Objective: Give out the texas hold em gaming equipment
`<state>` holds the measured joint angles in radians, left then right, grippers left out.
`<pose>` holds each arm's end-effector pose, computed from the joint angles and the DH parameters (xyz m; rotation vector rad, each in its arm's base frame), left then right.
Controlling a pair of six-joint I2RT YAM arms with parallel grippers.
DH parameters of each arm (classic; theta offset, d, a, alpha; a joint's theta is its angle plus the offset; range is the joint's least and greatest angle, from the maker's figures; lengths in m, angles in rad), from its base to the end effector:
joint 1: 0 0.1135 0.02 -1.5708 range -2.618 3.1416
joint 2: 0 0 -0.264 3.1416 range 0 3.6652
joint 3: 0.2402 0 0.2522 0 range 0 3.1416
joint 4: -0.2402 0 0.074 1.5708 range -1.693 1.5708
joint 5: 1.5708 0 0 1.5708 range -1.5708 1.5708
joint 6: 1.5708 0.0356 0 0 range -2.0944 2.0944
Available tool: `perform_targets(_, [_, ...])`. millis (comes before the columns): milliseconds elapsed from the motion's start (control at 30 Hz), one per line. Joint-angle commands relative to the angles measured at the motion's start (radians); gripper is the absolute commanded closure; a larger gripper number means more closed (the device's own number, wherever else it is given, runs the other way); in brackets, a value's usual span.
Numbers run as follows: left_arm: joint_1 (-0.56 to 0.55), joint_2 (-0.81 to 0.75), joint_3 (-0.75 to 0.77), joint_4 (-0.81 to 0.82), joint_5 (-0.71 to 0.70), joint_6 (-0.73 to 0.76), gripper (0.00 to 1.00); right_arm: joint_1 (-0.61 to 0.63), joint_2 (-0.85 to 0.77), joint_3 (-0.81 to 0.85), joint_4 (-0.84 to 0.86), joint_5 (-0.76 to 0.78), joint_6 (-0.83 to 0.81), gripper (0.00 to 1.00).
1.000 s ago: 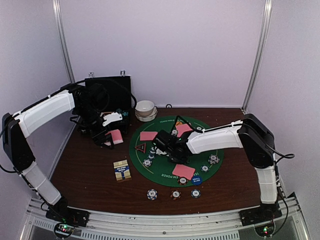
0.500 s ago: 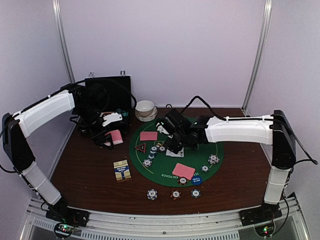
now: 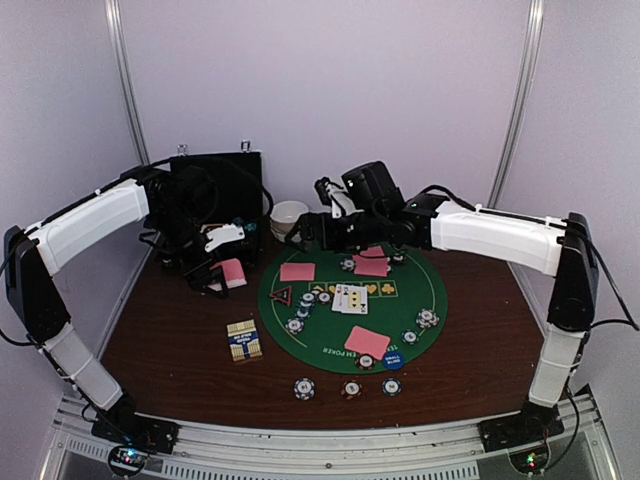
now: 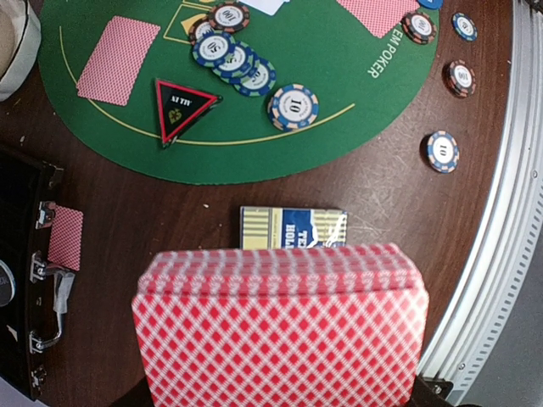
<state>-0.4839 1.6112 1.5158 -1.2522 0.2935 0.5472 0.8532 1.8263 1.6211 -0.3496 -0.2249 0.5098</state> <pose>0.2644 -0.1506 0.3083 1.4621 2.4834 -0.4155 0.2775 0.3301 0.3205 -0.5329 2.2308 1.0036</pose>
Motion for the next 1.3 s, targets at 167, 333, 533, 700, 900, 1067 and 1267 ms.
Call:
perform_targets(167, [0.004, -0.008, 0.039, 0.001, 0.027, -0.004, 1.00, 0.026, 0.133, 0.021, 0.262, -0.432, 0.408, 0.00])
perform_targets(333, [0.004, -0.004, 0.042, 0.004, 0.033, -0.006, 1.00, 0.041, 0.193, 0.050, 0.324, -0.493, 0.483, 0.00])
perform_targets(533, [0.004, -0.003, 0.043, 0.006, 0.032, -0.006, 1.00, 0.067, 0.261, 0.090, 0.394, -0.531, 0.551, 0.01])
perform_targets(700, [0.004, -0.003, 0.041, 0.006, 0.037, -0.006, 1.00, 0.073, 0.296, 0.104, 0.446, -0.549, 0.598, 0.00])
perform_targets(900, [0.004, -0.006, 0.039, 0.006, 0.044, -0.006, 1.00, 0.075, 0.339, 0.134, 0.490, -0.557, 0.643, 0.00])
perform_targets(1067, [0.004, -0.008, 0.036, 0.006, 0.044, -0.006, 1.00, 0.077, 0.385, 0.175, 0.524, -0.566, 0.685, 0.00])
perform_targets(1267, [0.004, -0.012, 0.034, 0.005, 0.051, -0.006, 1.00, 0.078, 0.448, 0.220, 0.549, -0.576, 0.733, 0.01])
